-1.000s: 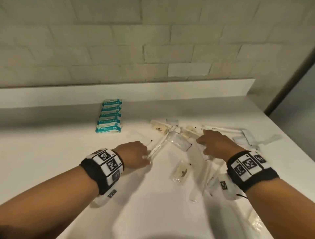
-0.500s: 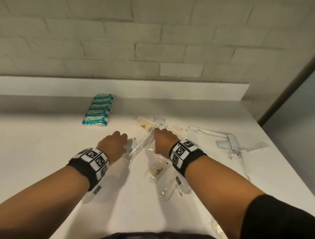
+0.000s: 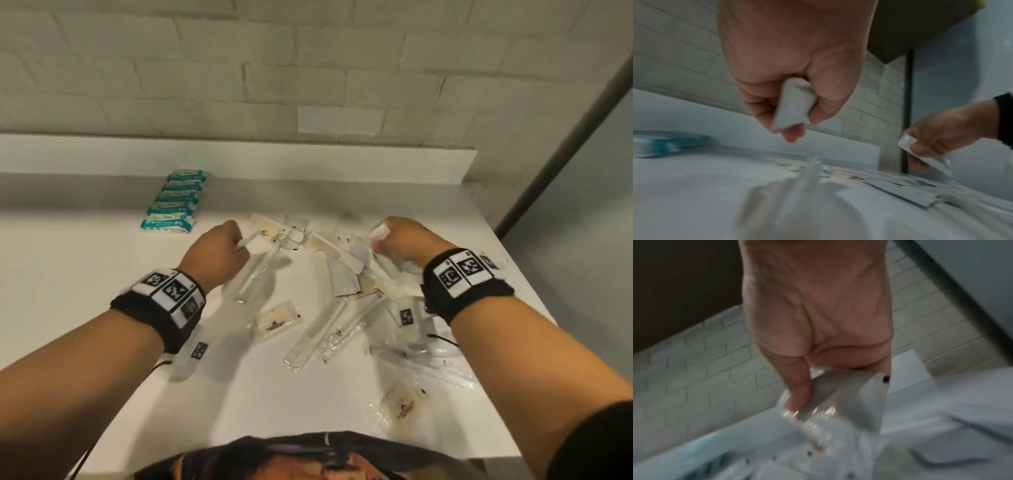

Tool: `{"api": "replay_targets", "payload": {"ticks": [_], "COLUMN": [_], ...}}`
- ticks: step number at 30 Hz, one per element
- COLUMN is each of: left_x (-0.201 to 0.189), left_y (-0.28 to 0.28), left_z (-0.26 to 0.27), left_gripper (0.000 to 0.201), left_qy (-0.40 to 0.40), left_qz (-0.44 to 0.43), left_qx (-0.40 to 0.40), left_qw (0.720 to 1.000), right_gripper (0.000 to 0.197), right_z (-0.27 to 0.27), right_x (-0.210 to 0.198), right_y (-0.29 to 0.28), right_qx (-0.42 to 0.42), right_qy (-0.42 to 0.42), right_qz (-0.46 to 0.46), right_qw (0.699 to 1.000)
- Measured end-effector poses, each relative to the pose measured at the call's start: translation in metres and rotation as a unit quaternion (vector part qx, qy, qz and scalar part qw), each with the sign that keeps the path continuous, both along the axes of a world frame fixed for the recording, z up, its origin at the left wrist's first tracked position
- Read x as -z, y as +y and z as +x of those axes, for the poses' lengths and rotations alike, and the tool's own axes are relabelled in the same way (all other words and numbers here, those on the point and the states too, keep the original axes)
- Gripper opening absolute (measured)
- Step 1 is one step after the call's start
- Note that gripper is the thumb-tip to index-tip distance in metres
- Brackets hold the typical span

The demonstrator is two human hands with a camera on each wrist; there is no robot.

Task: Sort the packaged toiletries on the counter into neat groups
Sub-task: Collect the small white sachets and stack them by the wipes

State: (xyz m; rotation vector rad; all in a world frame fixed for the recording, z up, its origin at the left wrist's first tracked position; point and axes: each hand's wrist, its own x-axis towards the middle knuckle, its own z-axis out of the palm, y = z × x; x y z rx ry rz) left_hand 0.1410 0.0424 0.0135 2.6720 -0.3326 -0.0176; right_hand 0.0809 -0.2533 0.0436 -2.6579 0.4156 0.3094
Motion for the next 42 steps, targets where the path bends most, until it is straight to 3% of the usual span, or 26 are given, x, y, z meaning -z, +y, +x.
{"api": "replay_targets", "payload": {"ticks": [1,3,7,10,13,16,20,22,24,28,31,33,35,37,38,40,42], "left_x": [-0.002,0.0,0.013,0.023,0.033,0.039,0.037,0.035,0.032,0.027,0.024,0.024,0.025,0.026,0.026,0.026,0.027], "left_y": [-0.015,-0.045,-0.099,-0.118,-0.117,-0.109,-0.098,-0.096,-0.099,-0.108,-0.111,-0.109,-0.106,-0.102,-0.1,-0.098,-0.097], "left_z": [-0.005,-0.011,-0.025,-0.028,-0.029,-0.039,-0.043,-0.04,-0.04,-0.041,-0.038,-0.034,-0.031,-0.029,-0.028,-0.029,-0.028], "left_gripper": [0.005,0.017,0.062,0.067,0.061,0.051,0.03,0.03,0.033,0.048,0.054,0.053,0.057,0.067,0.069,0.067,0.062], "left_qy": [0.006,0.025,0.073,0.087,0.05,-0.004,-0.045,-0.013,0.038,0.039,0.054,0.07,0.071,0.068,0.076,0.114,0.151], "left_qz": [-0.007,-0.003,0.104,0.212,0.263,0.256,0.251,0.247,0.256,0.299,0.323,0.332,0.339,0.347,0.34,0.307,0.277], "left_qx": [0.03,0.114,0.285,0.323,0.338,0.331,0.319,0.319,0.312,0.281,0.254,0.239,0.23,0.218,0.21,0.194,0.184], "left_qw": [0.999,0.993,0.95,0.918,0.902,0.908,0.913,0.915,0.914,0.911,0.91,0.91,0.909,0.91,0.914,0.925,0.931], "right_gripper": [0.027,0.016,0.025,0.022,0.031,0.043,0.056,0.042,0.047,0.071,0.048,0.043,0.046,0.034,0.026,0.03,0.035], "right_z": [-0.008,-0.021,-0.044,-0.061,-0.078,-0.09,-0.105,-0.111,-0.115,-0.114,-0.107,-0.103,-0.1,-0.098,-0.096,-0.094,-0.095], "right_x": [0.002,0.011,0.011,0.001,-0.007,-0.004,0.008,0.018,0.03,0.047,0.049,0.053,0.054,0.047,0.041,0.03,0.025], "right_y": [-0.007,-0.01,-0.012,-0.023,-0.045,-0.065,-0.071,-0.069,-0.065,-0.05,-0.038,-0.032,-0.029,-0.031,-0.037,-0.057,-0.077], "right_qx": [-0.036,-0.098,-0.1,-0.071,-0.043,-0.029,-0.105,-0.128,-0.143,-0.16,-0.199,-0.21,-0.202,-0.174,-0.133,-0.024,0.024], "right_qy": [0.047,0.113,0.095,0.073,0.06,0.083,0.169,0.207,0.222,0.175,0.126,0.104,0.089,0.053,0.03,-0.001,0.043], "right_qz": [-0.031,-0.072,-0.087,-0.067,-0.064,-0.097,-0.113,-0.121,-0.128,-0.121,-0.148,-0.154,-0.128,-0.09,-0.073,-0.074,-0.116], "right_qw": [0.998,0.986,0.987,0.993,0.995,0.991,0.974,0.962,0.956,0.964,0.96,0.96,0.967,0.979,0.988,0.997,0.992]}}
